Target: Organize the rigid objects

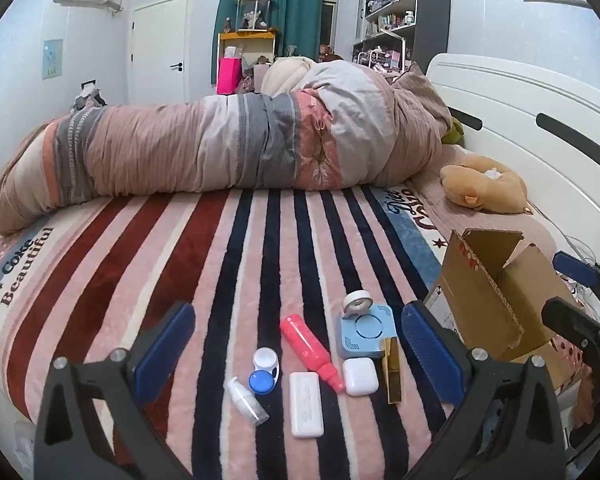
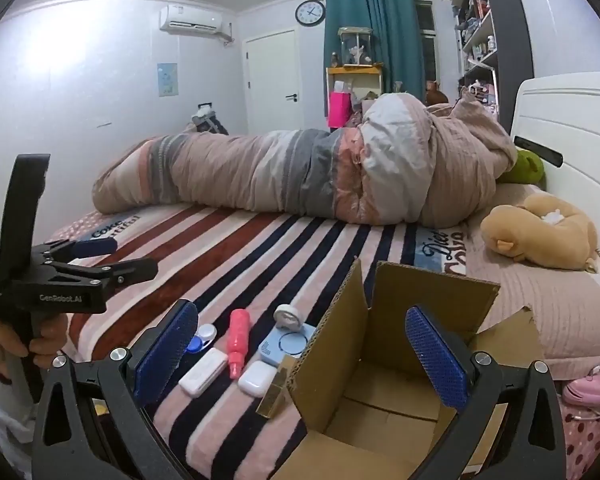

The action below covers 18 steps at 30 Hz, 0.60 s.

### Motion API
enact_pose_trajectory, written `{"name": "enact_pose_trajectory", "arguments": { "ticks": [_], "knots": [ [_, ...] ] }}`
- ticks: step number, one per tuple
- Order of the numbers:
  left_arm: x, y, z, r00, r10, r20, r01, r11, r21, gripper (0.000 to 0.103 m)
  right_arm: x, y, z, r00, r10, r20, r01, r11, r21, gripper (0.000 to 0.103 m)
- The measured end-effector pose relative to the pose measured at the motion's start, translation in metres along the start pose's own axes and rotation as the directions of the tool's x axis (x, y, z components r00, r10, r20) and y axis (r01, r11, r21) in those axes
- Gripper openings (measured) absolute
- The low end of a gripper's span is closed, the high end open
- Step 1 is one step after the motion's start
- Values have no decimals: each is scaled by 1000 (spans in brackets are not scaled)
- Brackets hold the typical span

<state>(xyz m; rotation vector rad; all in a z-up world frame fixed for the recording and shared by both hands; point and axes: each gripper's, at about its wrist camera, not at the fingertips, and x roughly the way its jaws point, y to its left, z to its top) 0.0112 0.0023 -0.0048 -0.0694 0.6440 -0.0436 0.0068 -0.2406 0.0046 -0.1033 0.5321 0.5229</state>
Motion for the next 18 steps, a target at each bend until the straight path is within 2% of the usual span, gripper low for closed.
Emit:
{"name": "enact_pose_trajectory", "arguments": {
  "ticks": [18],
  "knots": [
    [2,-6,2,1000,3,-2,-3,1000,14,103,2,4,-2,1000,4,-5,-4,1000,-6,103]
  ]
}}
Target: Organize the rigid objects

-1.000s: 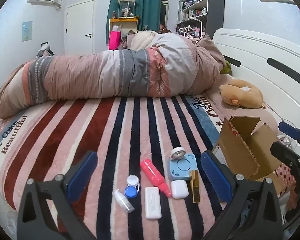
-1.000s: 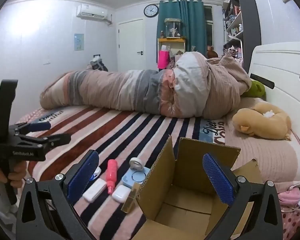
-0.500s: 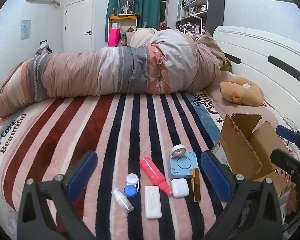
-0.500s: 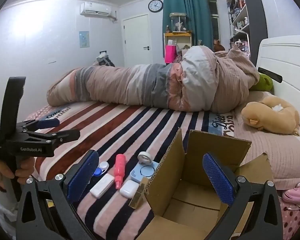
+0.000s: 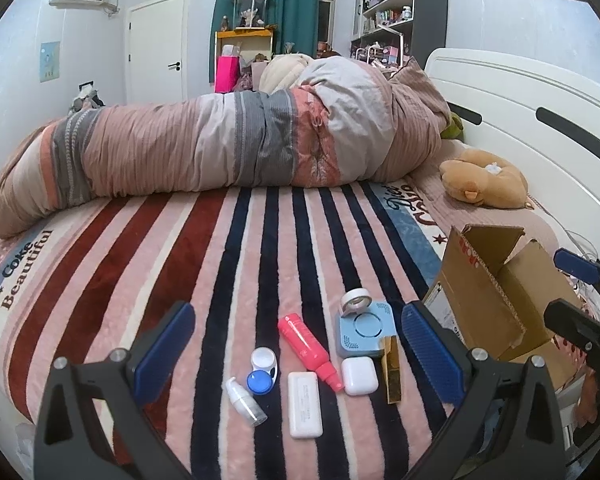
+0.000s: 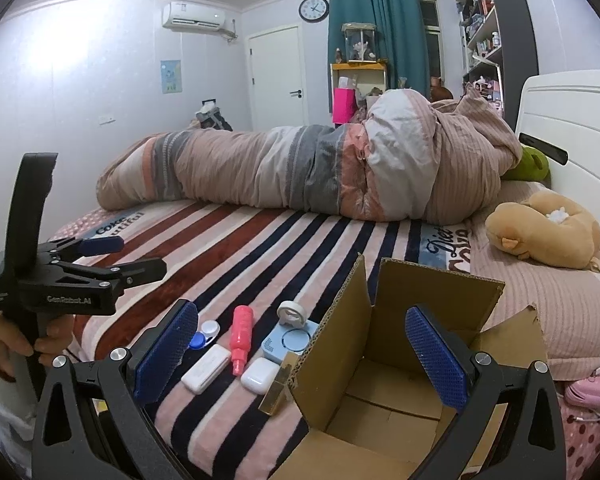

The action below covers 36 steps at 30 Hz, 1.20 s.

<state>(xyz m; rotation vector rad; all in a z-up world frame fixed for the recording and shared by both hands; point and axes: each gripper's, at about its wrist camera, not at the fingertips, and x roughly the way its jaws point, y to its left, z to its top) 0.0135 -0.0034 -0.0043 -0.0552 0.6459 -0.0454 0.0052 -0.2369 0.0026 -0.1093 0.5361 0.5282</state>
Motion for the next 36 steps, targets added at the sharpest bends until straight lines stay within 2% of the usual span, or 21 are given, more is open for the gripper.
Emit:
{"name": "enact_pose_trajectory", "arguments": {
  "ticks": [7,20,36],
  "knots": [
    [-2,0,2,1000,-15,8,15,1000,6,103,-1,5,1,1000,4,-4,-4,1000,-1,103],
    [-3,5,-2,1000,8,1,-8,1000,8,103,5,9,0,999,37,-20,-37,999,24,103],
    [-3,3,-3,1000,11,1,-11,1000,14,103,6,9,-1,999,39,-24,-38,999,24,103]
  ]
}}
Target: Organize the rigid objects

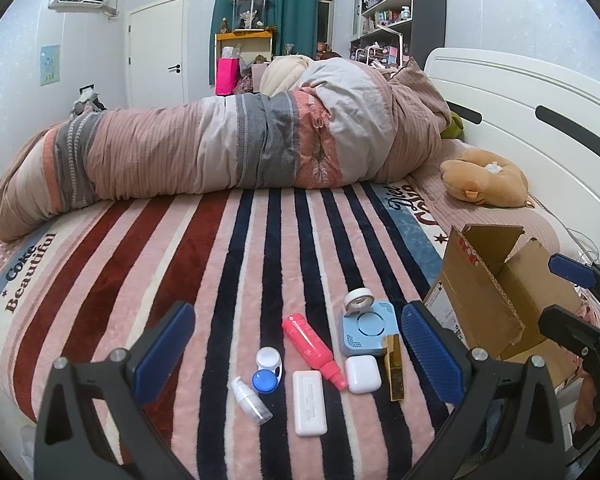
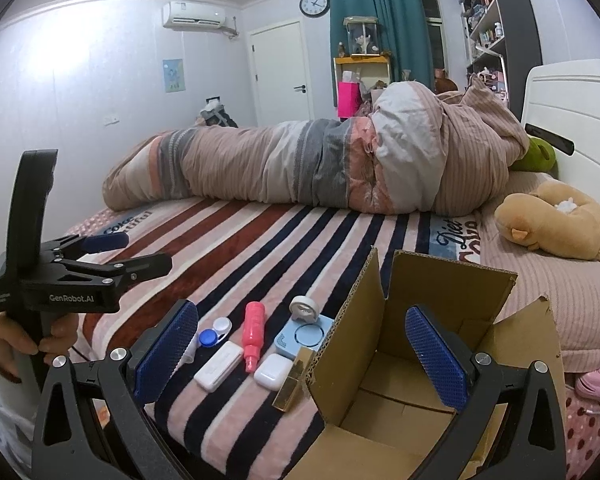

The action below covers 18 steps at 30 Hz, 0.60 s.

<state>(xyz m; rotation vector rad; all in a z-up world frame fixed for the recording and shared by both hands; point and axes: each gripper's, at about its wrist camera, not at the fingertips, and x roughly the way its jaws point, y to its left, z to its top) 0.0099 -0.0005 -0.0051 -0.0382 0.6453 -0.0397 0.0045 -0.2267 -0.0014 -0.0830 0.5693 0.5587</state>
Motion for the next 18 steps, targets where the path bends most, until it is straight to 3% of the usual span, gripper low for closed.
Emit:
{"name": "enact_pose_trajectory", "arguments": {
  "ticks": [5,14,18],
  "knots": [
    [-2,0,-1,1000,-4,4,4,1000,1,103,0,-1,0,1000,29,-9,-28,999,22,103],
    [-2,19,-3,1000,-20,13,19,1000,2,103,-1,15,2,1000,8,-12,-8,1000,7,103],
    [8,47,-2,999,31,16,-31,999,22,103,7,40,7,1000,-3,-5,3,999,-41,84]
  ]
}}
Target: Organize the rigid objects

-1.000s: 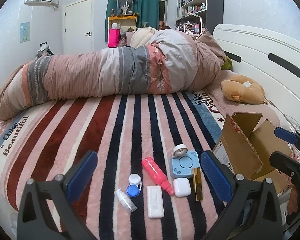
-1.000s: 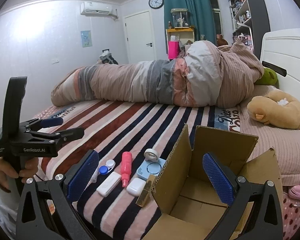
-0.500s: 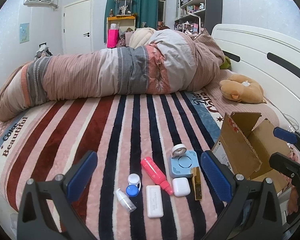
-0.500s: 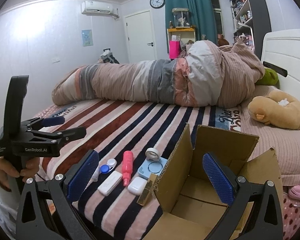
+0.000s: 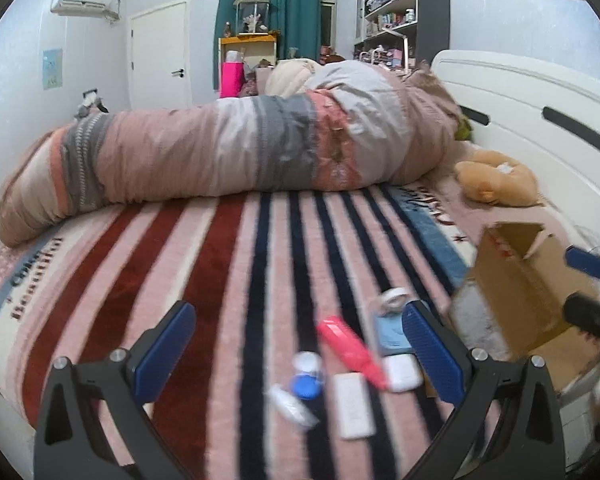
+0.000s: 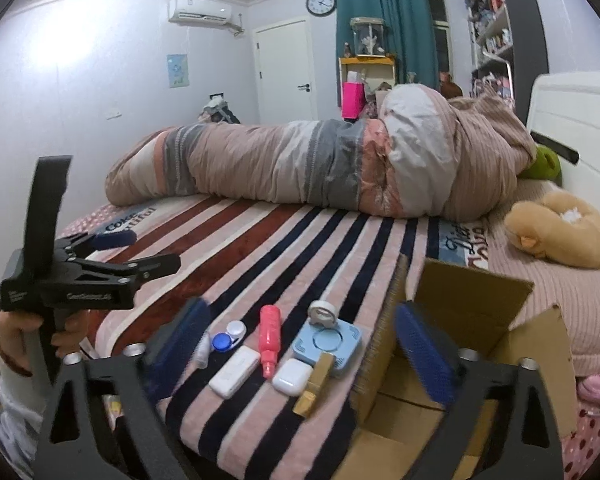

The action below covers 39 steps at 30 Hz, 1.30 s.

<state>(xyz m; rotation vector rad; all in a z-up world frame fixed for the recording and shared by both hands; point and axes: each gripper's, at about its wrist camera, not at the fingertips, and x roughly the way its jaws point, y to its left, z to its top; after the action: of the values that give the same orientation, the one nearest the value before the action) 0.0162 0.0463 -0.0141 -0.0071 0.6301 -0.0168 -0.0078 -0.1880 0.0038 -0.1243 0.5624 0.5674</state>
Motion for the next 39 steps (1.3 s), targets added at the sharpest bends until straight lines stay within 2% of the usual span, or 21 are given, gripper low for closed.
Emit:
{"name": "enact_pose_trajectory", "arguments": {
  "ticks": [2,4,8,12,15,18,20,22,23,25,26,27,28,29,30,33,34,39],
  "knots": [
    [7,13,-2,1000,10,-7,-10,1000,10,103,9,14,3,1000,22,-3,-22,1000,-19,76],
    [19,30,-6,999,34,-28,-34,999,18,103,22,28,2,997,73,-23,-74,997,-34,61],
    [44,55,-21,997,46,-68,-43,998,40,103,68,54,-12,981,144,-128,-149,988,-30,58],
    [76,64,-54,991,44,-123,-32,995,94,102,121,63,-49,948,163,-272,-163,986,20,58],
    [97,65,-80,984,10,-176,6,996,92,102,155,60,-77,917,157,-367,-141,987,72,58],
    [116,58,-99,971,-55,-233,74,995,72,102,176,58,-97,893,178,-414,-137,982,127,66],
    [123,53,-109,958,-103,-266,118,992,43,103,186,60,-103,884,184,-429,-137,981,138,66],
    [128,52,-114,939,-195,-282,195,980,-31,101,193,60,-105,885,168,-434,-127,984,123,66],
    [131,51,-115,931,-218,-293,212,976,-54,99,195,64,-106,890,149,-432,-114,988,105,64],
    [133,45,-116,929,-205,-308,200,979,-49,90,195,66,-105,892,120,-436,-99,993,71,48],
    [131,42,-116,927,-215,-307,211,976,-49,81,192,66,-106,891,121,-438,-104,993,61,44],
    [128,41,-115,922,-234,-310,228,972,-58,69,189,64,-106,889,122,-442,-108,993,57,37],
    [127,39,-114,915,-253,-313,245,967,-66,62,186,61,-106,889,113,-443,-101,994,52,33],
    [127,37,-114,908,-274,-317,265,961,-75,47,180,57,-108,890,98,-446,-89,995,41,32],
    [129,32,-113,894,-308,-326,295,951,-90,39,176,54,-109,890,79,-449,-76,997,25,31],
    [125,25,-114,900,-279,-336,274,960,-63,36,173,51,-110,888,74,-454,-74,997,18,31],
    [121,25,-114,899,-278,-339,278,959,-49,30,173,50,-111,887,83,-454,-82,996,21,31],
    [112,31,-112,887,-288,-360,304,953,-13,30,173,54,-108,896,83,-436,-98,995,-13,32]
  ]
}}
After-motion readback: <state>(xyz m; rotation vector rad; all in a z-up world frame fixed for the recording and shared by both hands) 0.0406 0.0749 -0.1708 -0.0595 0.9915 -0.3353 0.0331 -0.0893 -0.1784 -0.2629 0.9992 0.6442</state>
